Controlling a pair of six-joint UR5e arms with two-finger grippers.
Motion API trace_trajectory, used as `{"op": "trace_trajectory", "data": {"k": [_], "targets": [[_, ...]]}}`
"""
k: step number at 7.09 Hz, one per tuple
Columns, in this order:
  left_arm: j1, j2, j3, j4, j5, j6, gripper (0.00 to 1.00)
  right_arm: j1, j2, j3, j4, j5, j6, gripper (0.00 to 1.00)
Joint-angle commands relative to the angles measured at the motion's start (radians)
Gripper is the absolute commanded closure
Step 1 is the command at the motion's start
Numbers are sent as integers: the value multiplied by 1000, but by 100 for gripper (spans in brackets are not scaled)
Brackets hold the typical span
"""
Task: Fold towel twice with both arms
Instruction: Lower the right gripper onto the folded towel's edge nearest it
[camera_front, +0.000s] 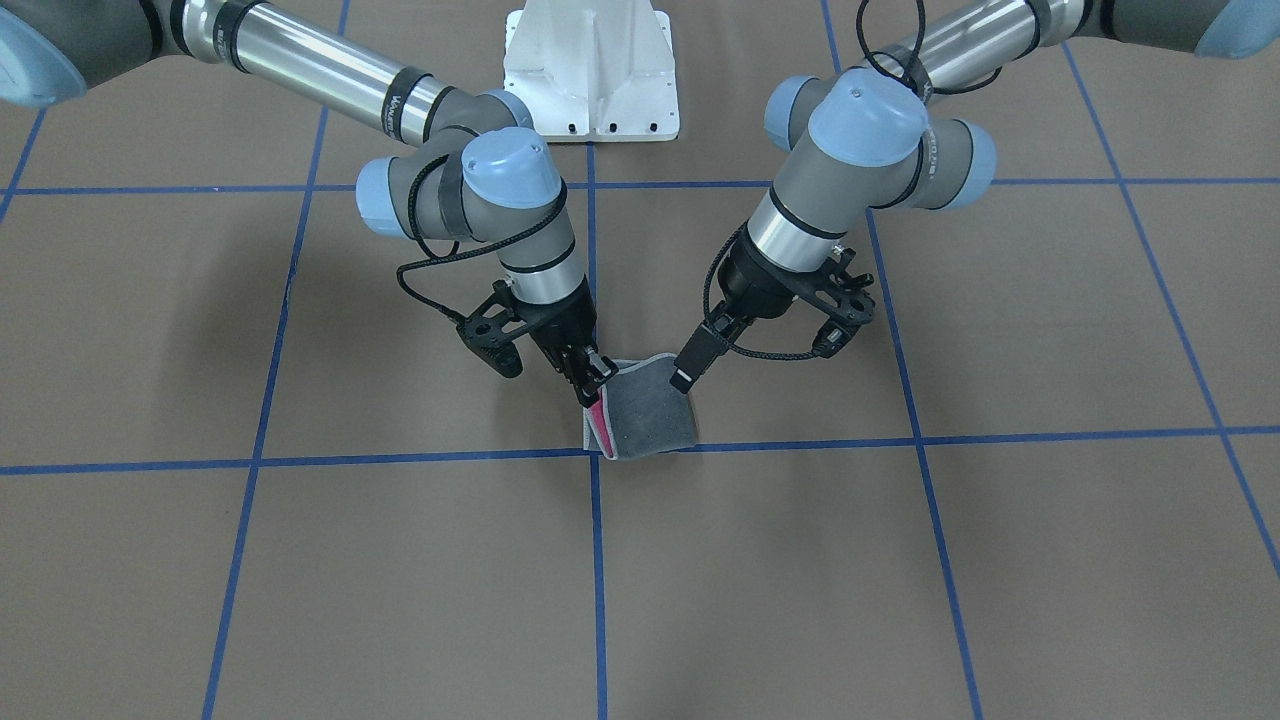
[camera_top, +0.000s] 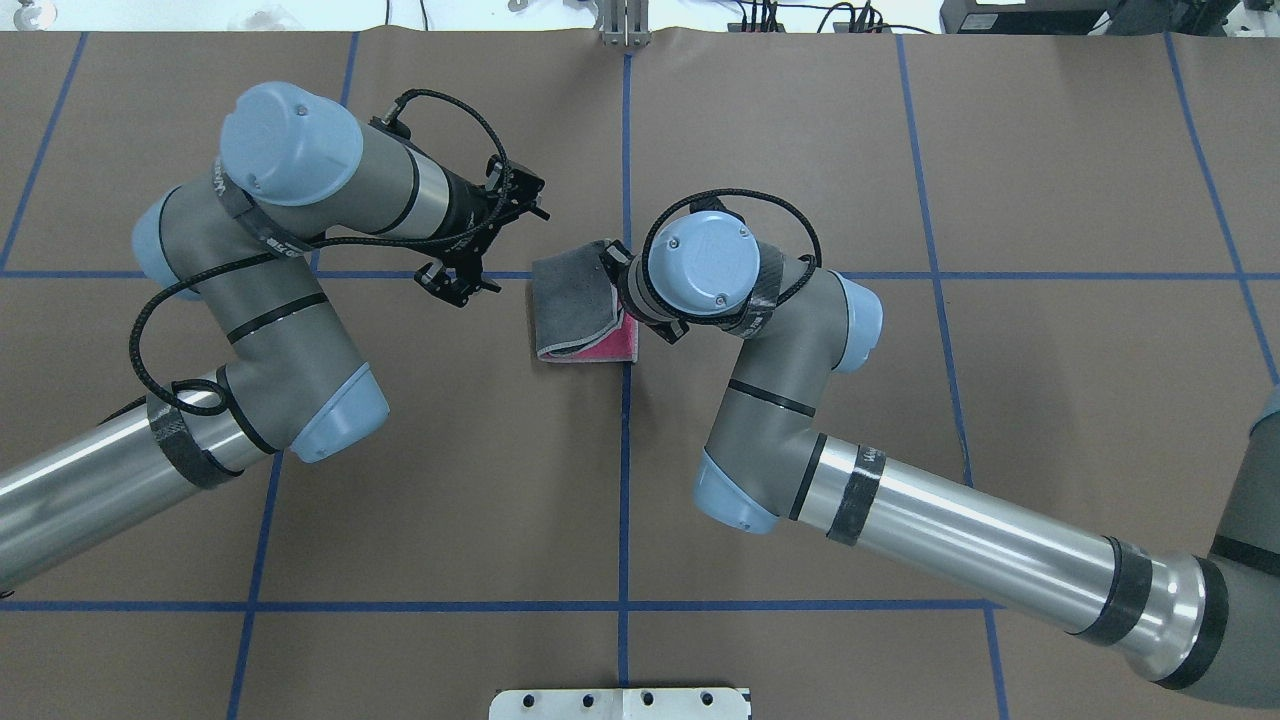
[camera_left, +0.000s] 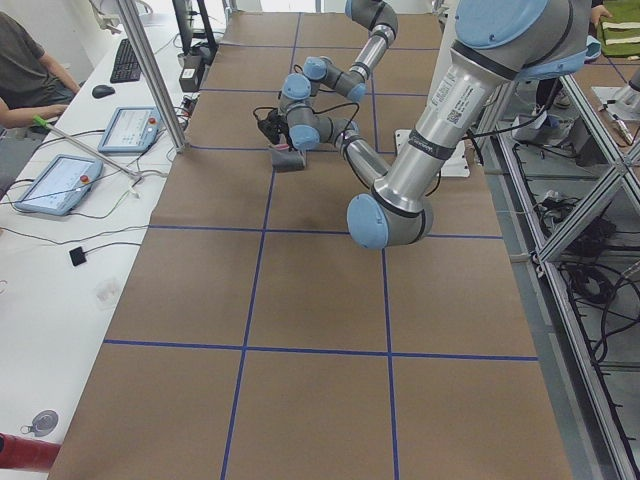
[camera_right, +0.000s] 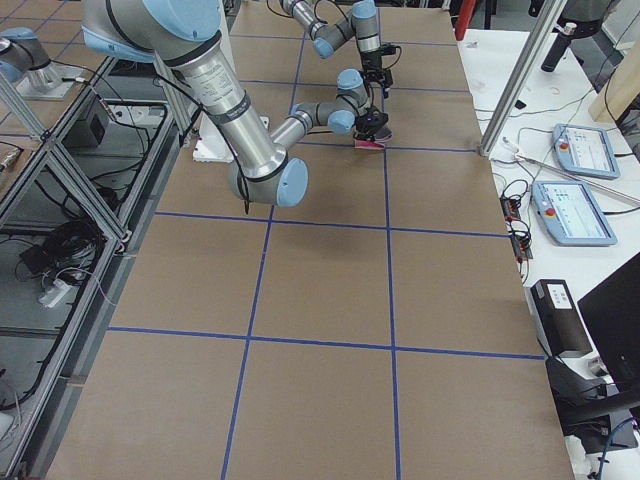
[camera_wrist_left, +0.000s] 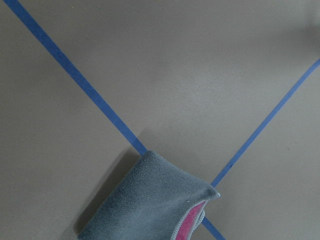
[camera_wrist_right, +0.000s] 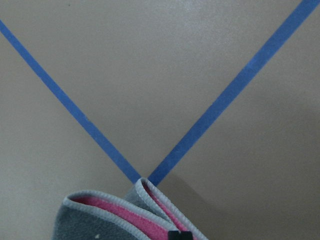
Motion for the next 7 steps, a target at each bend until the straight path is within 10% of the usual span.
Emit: {"op": "trace_trajectory", "data": {"k": [1,5,7], "targets": [[1,-2,1,0,1,0,0,-13,-21,58,-74,-6,-3,100],[-2,-3,-2,2,1,0,0,-66,-41,61,-74,-51,-3,95],[-3,-2,-3,2,1,0,0,-66,-43,64,-76,-48,-3,59]]}}
